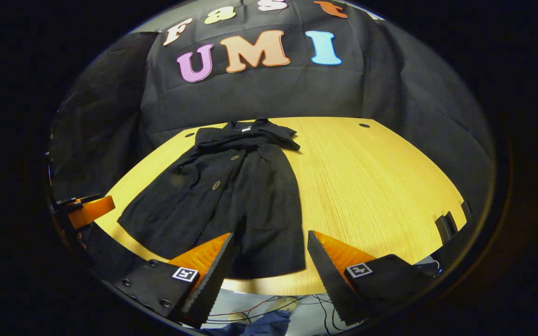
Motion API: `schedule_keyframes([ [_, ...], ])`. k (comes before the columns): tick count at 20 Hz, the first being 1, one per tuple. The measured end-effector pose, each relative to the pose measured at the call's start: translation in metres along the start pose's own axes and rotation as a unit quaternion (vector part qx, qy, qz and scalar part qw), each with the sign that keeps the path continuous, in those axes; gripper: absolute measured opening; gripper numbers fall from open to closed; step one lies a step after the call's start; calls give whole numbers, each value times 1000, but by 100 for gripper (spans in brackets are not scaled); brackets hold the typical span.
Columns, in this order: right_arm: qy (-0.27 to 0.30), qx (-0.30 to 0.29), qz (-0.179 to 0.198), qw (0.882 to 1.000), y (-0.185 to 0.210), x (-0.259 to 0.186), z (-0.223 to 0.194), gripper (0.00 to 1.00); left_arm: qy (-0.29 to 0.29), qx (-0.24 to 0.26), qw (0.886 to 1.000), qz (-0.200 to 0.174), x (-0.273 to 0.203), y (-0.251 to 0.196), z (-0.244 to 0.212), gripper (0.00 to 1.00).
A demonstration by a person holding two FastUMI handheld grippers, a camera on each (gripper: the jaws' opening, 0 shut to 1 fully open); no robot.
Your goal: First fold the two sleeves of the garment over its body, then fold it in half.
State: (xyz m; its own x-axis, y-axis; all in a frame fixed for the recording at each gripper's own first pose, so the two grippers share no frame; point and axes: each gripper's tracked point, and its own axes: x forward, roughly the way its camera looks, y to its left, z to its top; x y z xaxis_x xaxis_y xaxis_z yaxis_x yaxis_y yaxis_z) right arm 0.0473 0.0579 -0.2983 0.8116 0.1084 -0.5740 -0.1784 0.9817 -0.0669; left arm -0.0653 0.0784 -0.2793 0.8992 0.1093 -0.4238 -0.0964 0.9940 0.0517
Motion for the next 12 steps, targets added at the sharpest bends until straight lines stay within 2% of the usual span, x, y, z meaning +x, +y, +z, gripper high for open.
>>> schedule_keyframes([
  [1, 2, 1, 0, 1000, -1, 5, -4, 99, 9, 2, 1000, -1, 6, -2, -7, 96],
  [2, 5, 0, -1, 1000, -1, 11, -5, 94, 14, 4, 1000, -3, 11, -5, -12, 97],
  [3, 7, -1, 0, 1000, 0, 14, -7, 94, 20, 5, 1000, -5, 15, -7, -16, 97],
  [4, 8, -4, 1, 1000, 3, 17, -7, 99, 22, 6, 1000, -7, 18, -9, -19, 97],
  [11, 21, -30, -1, 999, 12, 22, -20, 99, 53, 13, 998, -4, 29, -10, -46, 98],
  [12, 20, -27, 0, 999, 12, 22, -20, 94, 57, 18, 998, -3, 29, -9, -49, 98],
])
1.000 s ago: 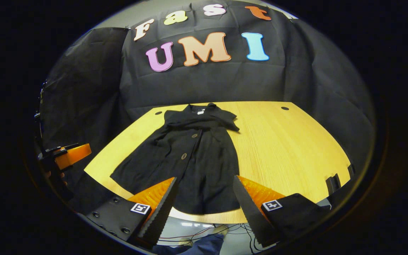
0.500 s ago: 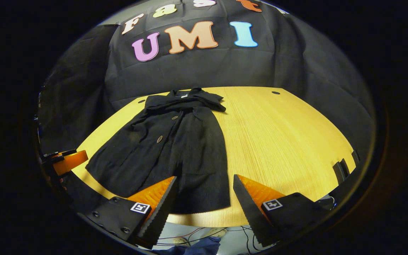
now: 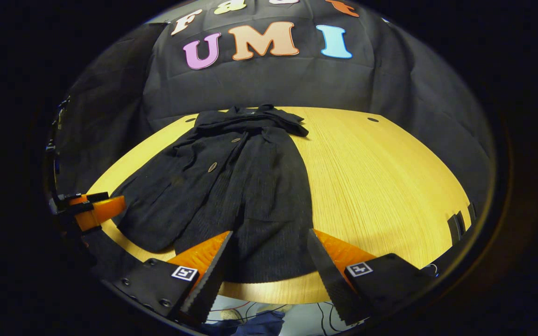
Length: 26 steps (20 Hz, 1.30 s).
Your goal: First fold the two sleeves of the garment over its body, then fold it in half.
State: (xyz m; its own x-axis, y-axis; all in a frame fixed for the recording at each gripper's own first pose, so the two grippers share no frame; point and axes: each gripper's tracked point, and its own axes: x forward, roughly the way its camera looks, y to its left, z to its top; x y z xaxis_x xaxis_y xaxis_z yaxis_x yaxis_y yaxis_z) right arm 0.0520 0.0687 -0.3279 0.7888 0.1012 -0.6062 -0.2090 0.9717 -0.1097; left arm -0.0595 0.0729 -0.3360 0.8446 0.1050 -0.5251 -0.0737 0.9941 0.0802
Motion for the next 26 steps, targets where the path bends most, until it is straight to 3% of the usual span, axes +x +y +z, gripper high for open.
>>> schedule_keyframes([
  [2, -1, 1, 3, 1000, 0, 0, 0, 99, 6, 4, 1000, 4, 0, 1, -6, 98],
  [10, -2, 7, 2, 1000, 5, -1, -2, 97, 6, 7, 1000, -9, 1, -3, -6, 95],
  [14, 6, -3, 2, 1000, 17, -2, -4, 71, 16, 5, 1000, -24, -1, -8, -5, 80],
  [16, 10, 1, 11, 1000, 22, -2, -4, 65, 19, 3, 999, -35, 0, -8, -3, 73],
  [17, 10, 6, 13, 1000, 27, -2, -4, 59, 20, -1, 999, -37, -1, -5, -3, 64],
  [18, 12, 6, 17, 1000, 31, -2, -4, 44, 23, -9, 999, -40, 0, -1, -2, 62],
  [19, 11, 1, 16, 1000, 35, -3, -4, 40, 24, -21, 999, -43, 1, 2, -2, 50],
  [20, 9, -11, 11, 1000, 36, -3, -3, 27, 25, -35, 998, -49, 0, 4, -1, 45],
  [21, 8, -29, 1, 1000, 35, -4, -3, 22, 27, -48, 997, -55, 0, 5, 0, 33],
  [22, 7, -46, -6, 999, 34, -2, -2, 17, 30, -59, 996, -57, 1, 9, 0, 29],
  [23, 9, -62, -15, 998, 35, -3, -4, 14, 34, -72, 995, -57, 1, 12, -1, 16],
  [25, 14, -77, -28, 996, 36, -5, -1, 7, 36, -77, 995, -58, 1, 11, 1, 2],
  [26, 20, -74, -30, 997, 37, -9, 0, 0, 36, -69, 995, -55, 0, 10, 0, 1],
])
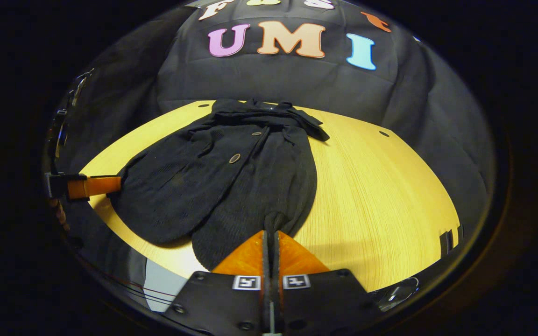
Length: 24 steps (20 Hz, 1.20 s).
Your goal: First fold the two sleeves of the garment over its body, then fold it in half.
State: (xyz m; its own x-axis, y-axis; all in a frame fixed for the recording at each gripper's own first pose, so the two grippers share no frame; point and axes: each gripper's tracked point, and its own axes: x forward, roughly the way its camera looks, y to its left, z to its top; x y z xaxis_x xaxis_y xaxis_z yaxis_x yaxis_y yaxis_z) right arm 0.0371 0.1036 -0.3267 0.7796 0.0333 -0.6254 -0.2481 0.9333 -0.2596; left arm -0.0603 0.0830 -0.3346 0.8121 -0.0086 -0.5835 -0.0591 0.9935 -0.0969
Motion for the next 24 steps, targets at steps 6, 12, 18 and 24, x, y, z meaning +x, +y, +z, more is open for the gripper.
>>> schedule_keyframes([
  [6, 2, 50, 4, 999, 1, -3, 10, 2, 16, -3, 1000, -4, 2, 0, 4, 0],
  [12, -47, 87, 16, 995, -1, -27, 59, 2, -3, -21, 999, -39, -7, -8, 31, 0],
  [18, -75, 76, 14, 994, -12, -36, 107, 2, -61, -26, 996, -66, -13, -15, 100, 0],
  [24, -112, 73, 13, 991, -23, -37, 163, 2, -108, -4, 992, -62, -10, -12, 162, 0],
])
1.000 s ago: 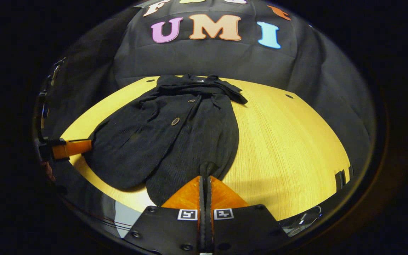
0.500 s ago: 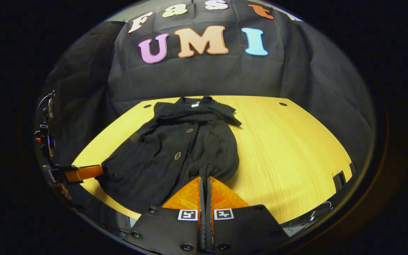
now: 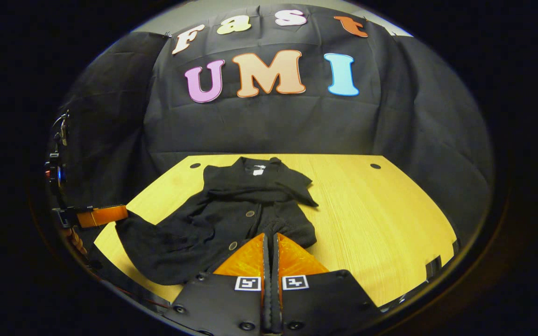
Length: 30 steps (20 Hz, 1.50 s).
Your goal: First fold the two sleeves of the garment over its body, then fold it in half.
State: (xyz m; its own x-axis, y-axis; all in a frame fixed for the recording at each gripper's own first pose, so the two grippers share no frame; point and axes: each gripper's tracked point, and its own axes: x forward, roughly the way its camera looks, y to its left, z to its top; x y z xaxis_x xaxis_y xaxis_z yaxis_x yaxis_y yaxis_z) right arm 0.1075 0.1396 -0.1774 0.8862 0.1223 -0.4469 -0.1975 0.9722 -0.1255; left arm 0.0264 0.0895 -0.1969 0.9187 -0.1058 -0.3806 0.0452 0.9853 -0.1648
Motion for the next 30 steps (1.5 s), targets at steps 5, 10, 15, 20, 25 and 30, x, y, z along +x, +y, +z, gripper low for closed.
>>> schedule_keyframes([
  [5, -30, -15, 2, 999, -5, 12, 47, 2, -43, 15, 999, -4, 18, -6, 52, 0],
  [10, -62, -24, 2, 998, -18, 43, 100, 2, -80, 26, 996, 5, 53, -5, 93, 0],
  [15, -62, -16, 8, 998, -34, 96, 139, 2, -106, 23, 994, 24, 107, -3, 132, 0],
  [20, -49, -18, 26, 998, -44, 171, 175, 2, -104, 23, 993, 51, 177, 8, 159, 0],
  [25, -49, -13, 38, 998, -55, 247, 206, 2, -86, 22, 993, 76, 245, 21, 164, 0],
  [30, -14, -7, 43, 999, -68, 319, 193, 2, -52, 55, 993, 94, 307, 30, 143, 0],
])
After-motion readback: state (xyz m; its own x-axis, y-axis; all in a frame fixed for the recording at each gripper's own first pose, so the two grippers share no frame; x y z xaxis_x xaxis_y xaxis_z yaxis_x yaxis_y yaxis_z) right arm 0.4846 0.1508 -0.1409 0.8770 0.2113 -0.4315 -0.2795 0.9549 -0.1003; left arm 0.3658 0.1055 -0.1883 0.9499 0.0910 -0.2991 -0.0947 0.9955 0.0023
